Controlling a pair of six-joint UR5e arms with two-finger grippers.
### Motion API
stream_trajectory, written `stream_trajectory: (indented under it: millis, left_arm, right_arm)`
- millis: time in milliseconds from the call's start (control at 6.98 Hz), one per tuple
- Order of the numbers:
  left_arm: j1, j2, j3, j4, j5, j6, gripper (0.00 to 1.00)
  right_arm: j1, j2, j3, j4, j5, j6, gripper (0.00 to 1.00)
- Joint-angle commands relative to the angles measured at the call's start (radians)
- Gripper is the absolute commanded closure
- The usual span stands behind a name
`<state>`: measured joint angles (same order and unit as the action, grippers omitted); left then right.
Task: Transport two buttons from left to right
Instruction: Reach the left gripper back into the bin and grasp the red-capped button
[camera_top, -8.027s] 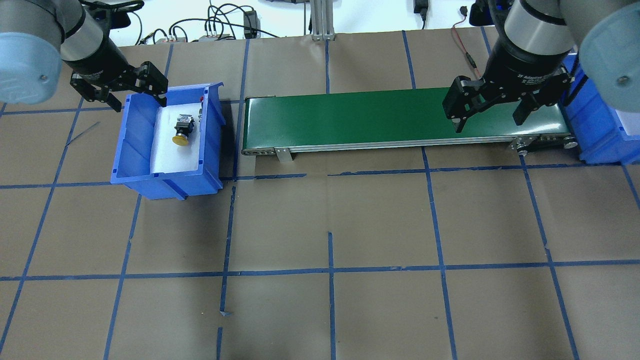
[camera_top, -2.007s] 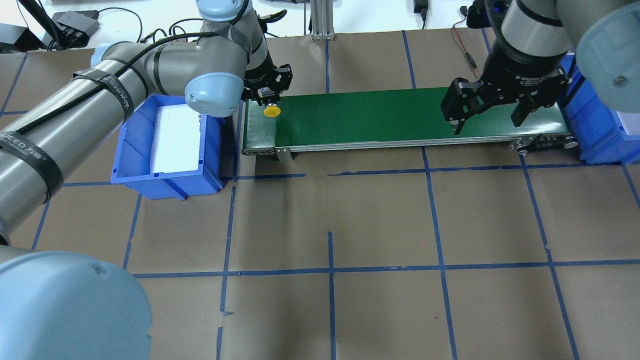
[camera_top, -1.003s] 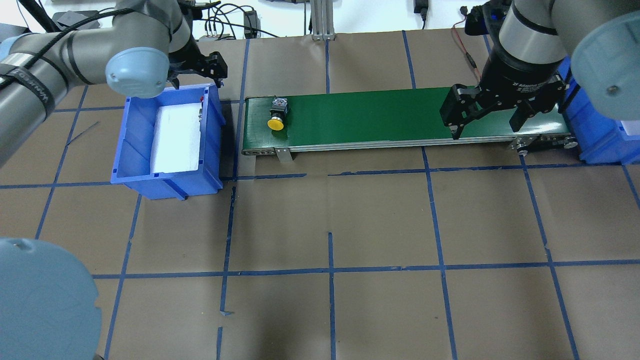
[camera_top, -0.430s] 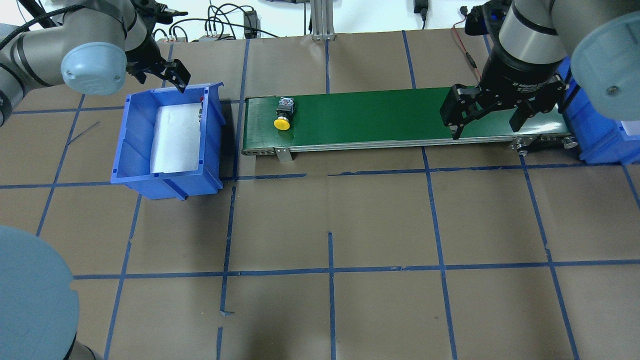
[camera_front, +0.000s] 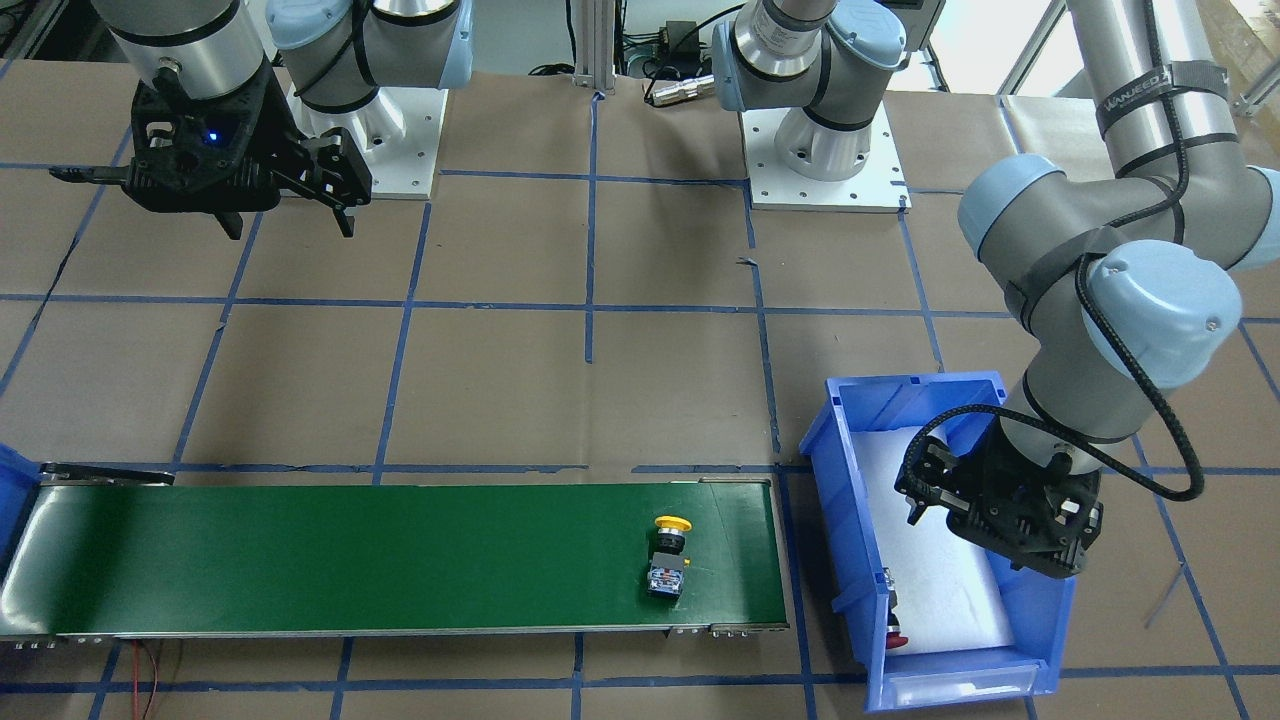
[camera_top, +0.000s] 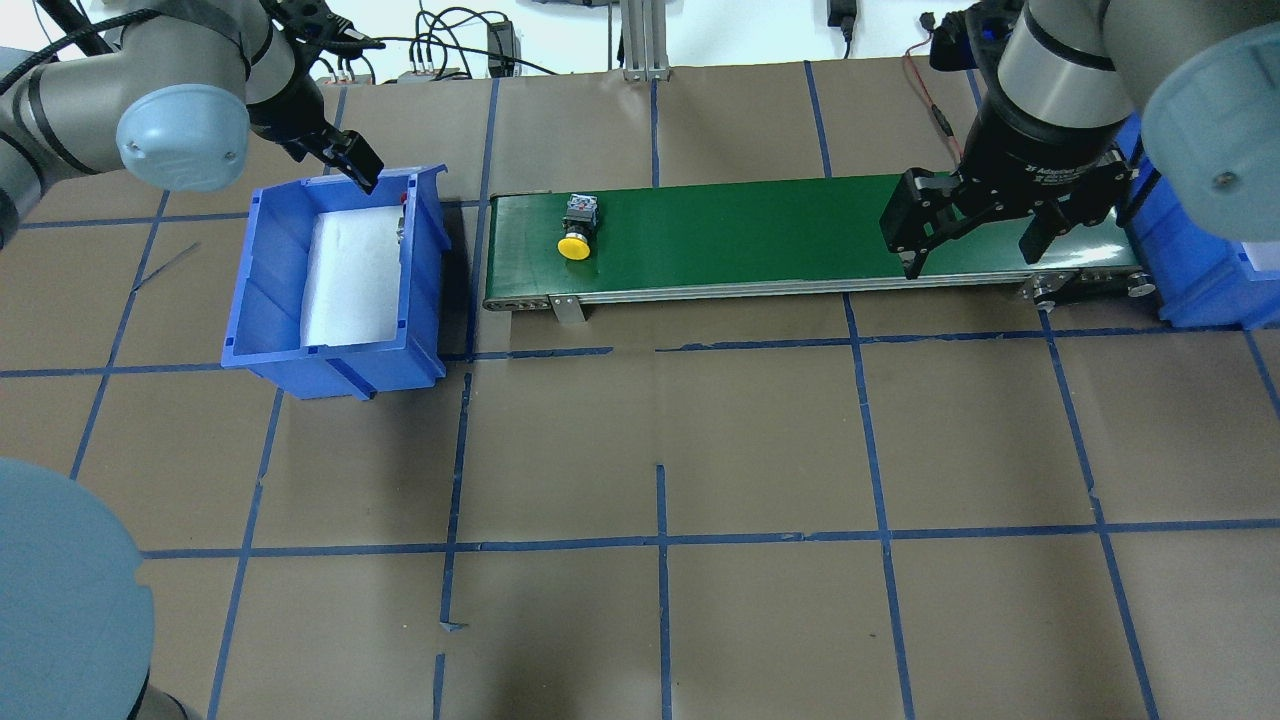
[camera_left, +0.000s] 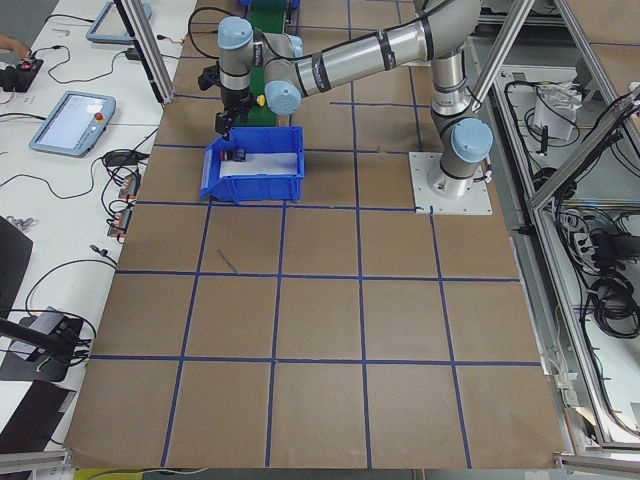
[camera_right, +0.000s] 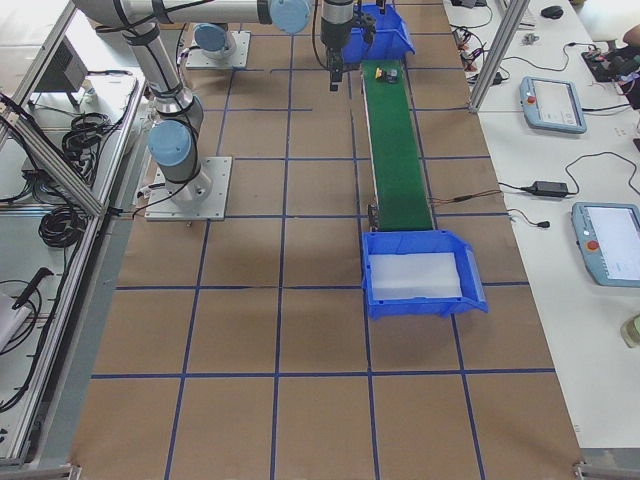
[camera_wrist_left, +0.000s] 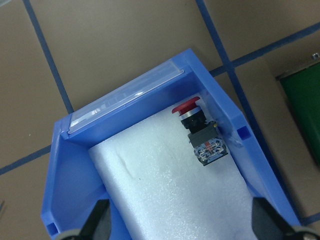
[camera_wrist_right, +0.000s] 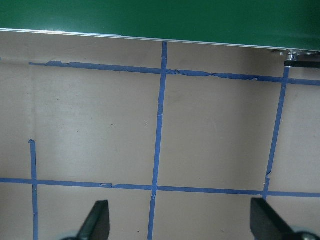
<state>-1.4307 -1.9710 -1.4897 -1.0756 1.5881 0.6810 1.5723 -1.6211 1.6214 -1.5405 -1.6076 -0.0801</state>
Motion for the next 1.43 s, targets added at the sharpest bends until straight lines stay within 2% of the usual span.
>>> stream_trajectory:
  millis: [0, 287, 430, 573, 860, 1003, 1290]
  left_arm:
    - [-0.007, 0.003, 0.023, -0.061, -0.003, 0.025, 0.00]
    - [0.004, 0.029, 0.034, -0.214, -0.002, -0.124, 0.00]
    - [0.006, 0.037, 0.040, -0.277, 0.000, -0.098, 0.00]
    - [0.009, 0.038, 0.057, -0.280, -0.002, 0.028, 0.00]
    - [0.012, 0.018, 0.069, -0.279, -0.007, 0.193, 0.00]
    - [0.015, 0.012, 0.074, -0.264, -0.016, 0.338, 0.00]
    - [0.053, -0.018, 0.083, -0.264, -0.101, 0.615, 0.00]
  right_arm:
    - [-0.003, 0.004, -0.012, 0.003, -0.002, -0.003, 0.00]
    - [-0.005, 0.006, -0.021, 0.003, -0.020, -0.004, 0.00]
    - [-0.005, 0.010, -0.032, 0.003, -0.020, -0.004, 0.00]
    - [-0.005, 0.030, -0.060, 0.010, -0.020, -0.004, 0.00]
    - [-0.005, 0.038, -0.061, 0.013, -0.020, -0.004, 0.00]
    - [-0.005, 0.038, -0.061, 0.014, -0.020, -0.004, 0.00]
    - [0.000, 0.035, -0.060, 0.013, -0.020, -0.004, 0.00]
